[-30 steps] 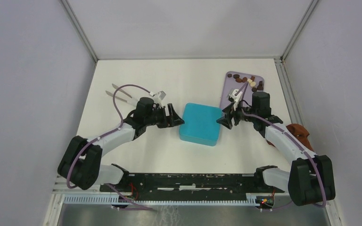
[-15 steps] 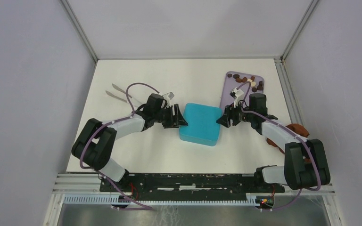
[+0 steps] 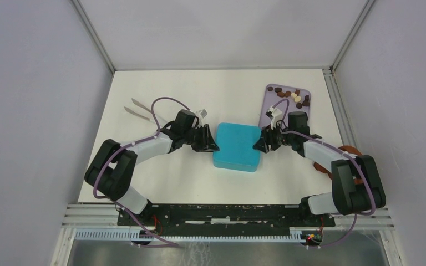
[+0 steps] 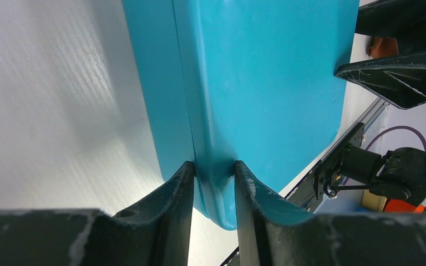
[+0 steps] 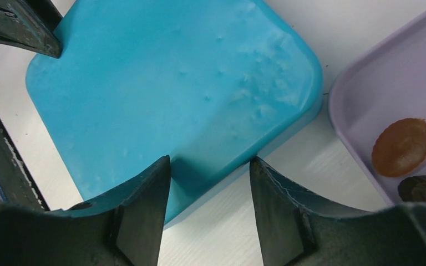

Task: Pack the chocolate
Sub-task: Close the box lid on the packing box.

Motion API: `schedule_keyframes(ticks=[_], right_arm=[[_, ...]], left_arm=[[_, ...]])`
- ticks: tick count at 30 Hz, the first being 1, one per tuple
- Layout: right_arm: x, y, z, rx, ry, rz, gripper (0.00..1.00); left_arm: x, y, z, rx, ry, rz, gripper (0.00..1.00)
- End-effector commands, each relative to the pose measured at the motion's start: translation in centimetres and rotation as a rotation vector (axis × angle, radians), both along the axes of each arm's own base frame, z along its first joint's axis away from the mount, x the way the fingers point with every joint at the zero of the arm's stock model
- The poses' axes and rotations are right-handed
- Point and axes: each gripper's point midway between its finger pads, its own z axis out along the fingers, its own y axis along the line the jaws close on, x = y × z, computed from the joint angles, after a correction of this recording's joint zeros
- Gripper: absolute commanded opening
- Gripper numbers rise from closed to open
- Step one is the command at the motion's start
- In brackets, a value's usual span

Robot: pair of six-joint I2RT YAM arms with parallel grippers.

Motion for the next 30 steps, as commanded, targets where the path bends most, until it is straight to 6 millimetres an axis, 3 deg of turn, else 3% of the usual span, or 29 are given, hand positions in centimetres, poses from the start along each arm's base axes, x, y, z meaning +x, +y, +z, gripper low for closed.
schedule_keyframes(ticks=[1,5,8,11,14,17,21,26,30], right_arm=[[1.1,-0.1,1.7,-0.088,-0.102,0.077,0.64],[3.7,-4.1,4.5,-0.34,-0.309,0.034,0.73],[3.5,-4.2,7.8,-0.376,-0.493,0.101,0.73],[0.4,-0.6,11.5,-0.257,-0.667,0.368,0.65],[-3.2,4.0,14.7,-0.152,-0.786,0.619,0.45],[-5.8,8.1,15.9,-0.135,-0.766,0.781,0.29],[-6.8,10.9,16.3,-0.225,-0.688,0.918,0.19],[-6.1,12.5,12.0,-0.399,-0.607,0.948,0.15],[-6.3,13.1,8.2,-0.431,-0.509,0.965,0.13]], left_arm=[[-1.2,0.4,-0.9,0.039,0.009,-0.02,0.35],[-1.3,0.9,-1.7,0.065,0.017,-0.009,0.34],[-1.3,0.9,-1.8,0.07,0.014,-0.014,0.34],[-1.4,0.9,-1.9,0.073,0.015,-0.024,0.32],[-1.4,0.9,-2.0,0.073,0.01,-0.03,0.31],[-1.5,1.0,-2.1,0.072,0.011,-0.033,0.31],[-1.5,1.0,-2.3,0.065,0.009,-0.028,0.31],[-1.7,0.9,-2.7,0.061,0.017,-0.036,0.29],[-1.8,0.9,-2.8,0.057,0.011,-0.038,0.28]])
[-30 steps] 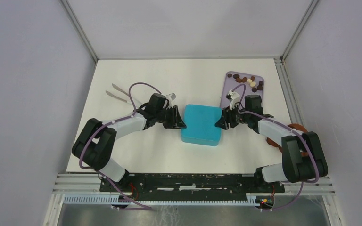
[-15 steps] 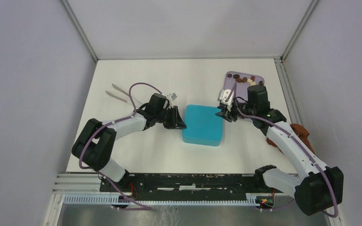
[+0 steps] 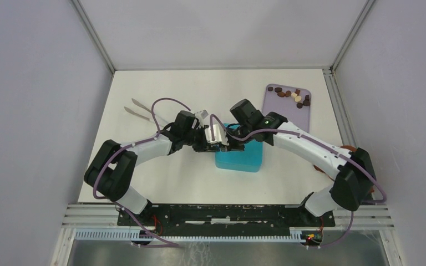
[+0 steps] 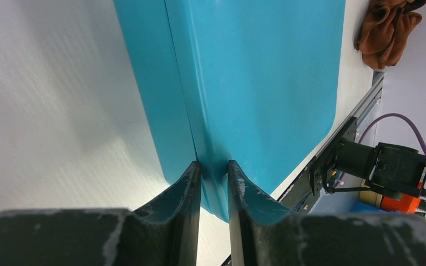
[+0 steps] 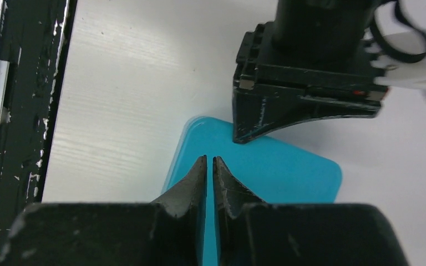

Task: Pack the chocolate
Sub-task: Close the box lid on the packing box.

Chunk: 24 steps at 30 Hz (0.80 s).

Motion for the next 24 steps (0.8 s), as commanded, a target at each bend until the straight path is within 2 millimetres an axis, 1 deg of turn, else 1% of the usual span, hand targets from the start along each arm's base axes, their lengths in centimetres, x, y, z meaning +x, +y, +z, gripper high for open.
schedule_keyframes(ticks=[1,2,5,6,7,9,11,12,13,17,19,21,23,24], right_arm=[[0.5,-1.1,-4.6,-0.147,0.033,-0.066,0.12],[0.6,-1.2,-5.7,-0.171,0.034,-0.075,0.12],[0.4,-2.1,-11.3,-0.296,0.063,-0.086,0.12],[0.1,-2.2,-12.6,-0.328,0.088,-0.08,0.11],[-0.3,-2.5,-13.8,-0.361,0.117,-0.072,0.1],[-0.9,-2.8,-14.6,-0.388,0.145,-0.056,0.09],[-1.0,-2.8,-13.8,-0.376,0.141,-0.046,0.09],[-0.7,-2.4,-12.7,-0.357,0.126,-0.044,0.09],[-0.5,-2.0,-11.5,-0.338,0.113,-0.045,0.1],[1.0,0.4,-4.8,-0.217,0.04,-0.033,0.12],[1.9,0.8,-2.7,-0.19,0.006,-0.054,0.13],[3.5,-0.1,-1.8,-0.171,-0.019,-0.123,0.14],[5.3,-2.4,-1.9,-0.148,0.003,-0.212,0.16],[6.1,-4.2,-2.1,-0.132,0.021,-0.264,0.16]], left_arm=[[-1.6,1.3,-2.9,0.084,0.036,-0.022,0.28],[-1.7,1.3,-3.1,0.084,0.039,-0.024,0.28],[-1.8,1.3,-3.4,0.084,0.044,-0.034,0.25],[-1.9,1.3,-3.4,0.084,0.044,-0.036,0.24],[-1.9,1.4,-3.5,0.084,0.045,-0.035,0.23],[-2.0,1.4,-3.5,0.081,0.047,-0.038,0.21],[-2.1,1.4,-3.6,0.078,0.046,-0.04,0.2],[-2.1,1.4,-3.5,0.077,0.046,-0.041,0.19],[-2.2,1.5,-3.6,0.077,0.046,-0.041,0.19],[-2.1,1.4,-3.5,0.073,0.044,-0.042,0.19],[-2.0,1.3,-3.3,0.069,0.038,-0.043,0.19],[-1.5,1.1,-2.6,0.057,0.022,-0.038,0.2],[-1.0,0.8,-1.2,0.037,-0.012,-0.038,0.22],[-0.7,0.6,-0.3,0.024,-0.033,-0.036,0.25]])
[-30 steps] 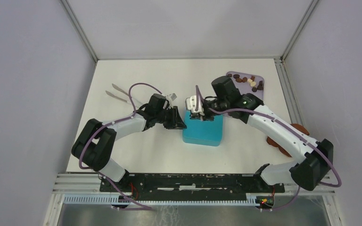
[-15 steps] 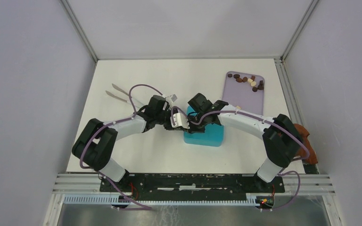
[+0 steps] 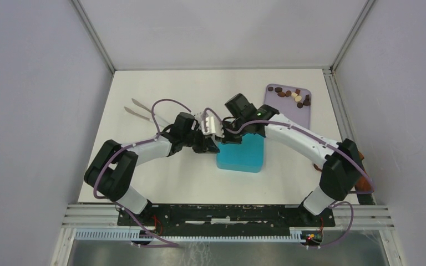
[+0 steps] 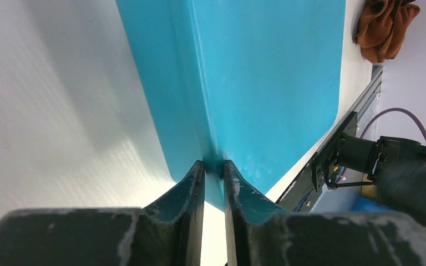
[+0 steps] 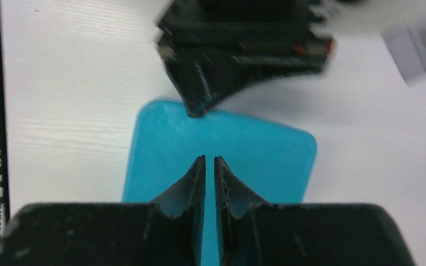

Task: Pack the chocolate
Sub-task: Close the box lid on the packing box.

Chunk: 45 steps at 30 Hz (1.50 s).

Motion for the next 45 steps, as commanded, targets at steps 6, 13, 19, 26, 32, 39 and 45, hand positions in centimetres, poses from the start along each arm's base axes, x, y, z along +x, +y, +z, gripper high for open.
schedule_keyframes(ticks=[6,13,19,26,32,39,45], right_arm=[[4.6,-15.7,0.9,0.15,-0.123,-0.509,0.25],[4.2,-19.5,-5.1,0.249,-0.07,-0.886,0.24],[5.0,-18.6,-7.9,0.23,0.126,-0.984,0.17],[5.9,-13.6,-7.3,0.338,0.374,-0.848,0.15],[6.9,-10.8,-6.0,0.363,0.514,-0.704,0.18],[7.8,-15.0,-2.0,0.287,0.208,-0.684,0.25],[7.1,-18.7,8.0,0.304,-0.255,-0.59,0.47]], left_arm=[[0.9,1.8,6.0,0.011,-0.224,0.068,0.43],[0.5,6.9,4.3,0.221,-0.244,0.219,0.26],[-1.5,6.1,-0.8,0.238,-0.084,0.136,0.14],[-2.2,1.3,-0.2,0.139,-0.038,-0.001,0.14],[-3.8,-1.7,-0.2,0.07,-0.023,-0.07,0.15],[-4.2,2.0,1.0,0.188,-0.112,0.034,0.15],[-3.4,6.7,13.3,0.13,-0.486,0.197,0.34]])
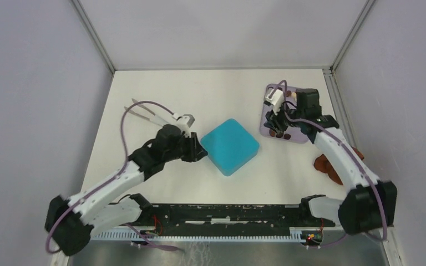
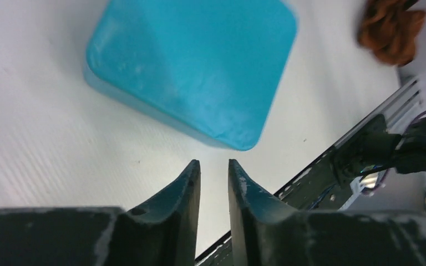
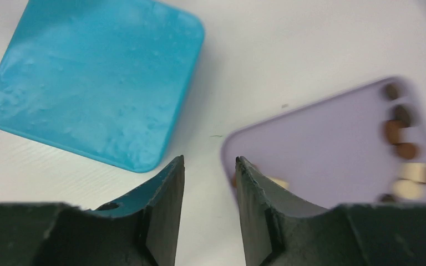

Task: Pack the chocolate
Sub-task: Close the box lid on the packing box.

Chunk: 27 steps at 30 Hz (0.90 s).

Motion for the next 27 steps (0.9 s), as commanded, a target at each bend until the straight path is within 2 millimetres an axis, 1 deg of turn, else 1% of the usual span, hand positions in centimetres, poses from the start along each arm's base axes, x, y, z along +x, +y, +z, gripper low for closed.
schedule_keyframes(ticks=[1,2,3,4,5,6,8,10,12,14,16,17,18,20,23,27], right_arm=[[-0.5,-2.8,9.3,-0.127,-0.414,0.028,0.58],[-0.8,-3.2,11.6,-0.127,-0.493,0.009,0.7],[-1.1,-3.5,13.7,-0.117,-0.56,-0.013,0.87],[-1.5,-3.8,15.8,-0.089,-0.621,-0.05,0.98],[-1.9,-4.0,17.9,-0.051,-0.678,-0.086,0.98],[-2.5,-4.0,19.7,-0.004,-0.707,-0.119,0.98],[-3.2,-3.9,22.6,0.073,-0.683,-0.166,0.98],[-3.7,-4.1,25.4,0.167,-0.663,-0.248,0.98],[-5.1,-4.1,28.3,0.214,-0.705,-0.246,0.98],[-6.6,-3.9,31.3,0.23,-0.74,-0.217,0.98],[-7.8,-3.4,33.0,0.288,-0.732,-0.202,0.98],[-8.4,-3.1,33.5,0.32,-0.722,-0.189,0.98],[-8.8,-3.0,34.2,0.377,-0.698,-0.214,0.98],[-9.0,-3.6,35.2,0.473,-0.637,-0.314,0.98],[-9.5,-4.6,36.5,0.507,-0.638,-0.388,0.98],[-10.1,-4.6,37.4,0.51,-0.657,-0.374,0.98]], left_arm=[[1.8,3.4,11.4,-0.072,-0.367,0.12,0.44],[1.9,3.9,14.2,-0.109,-0.442,0.146,0.58],[1.8,4.3,17.3,-0.158,-0.512,0.162,0.75],[1.6,4.6,20.0,-0.206,-0.57,0.17,0.89],[1.2,4.8,22.6,-0.251,-0.616,0.171,0.98],[0.8,4.9,25.0,-0.29,-0.653,0.165,1.0],[0.0,4.9,28.5,-0.338,-0.687,0.147,1.0],[-0.7,4.8,31.0,-0.358,-0.688,0.12,1.0],[-1.2,4.9,32.7,-0.364,-0.682,0.108,1.0],[-1.6,5.0,33.8,-0.373,-0.673,0.107,1.0],[-2.2,5.2,34.8,-0.398,-0.68,0.103,1.0],[-2.4,5.3,35.2,-0.413,-0.684,0.101,1.0],[-2.7,5.4,35.5,-0.426,-0.689,0.098,1.0],[-3.3,5.7,36.2,-0.449,-0.707,0.091,1.0],[-4.1,6.4,36.9,-0.47,-0.73,0.093,1.0],[-4.8,7.0,37.4,-0.494,-0.75,0.099,1.0]])
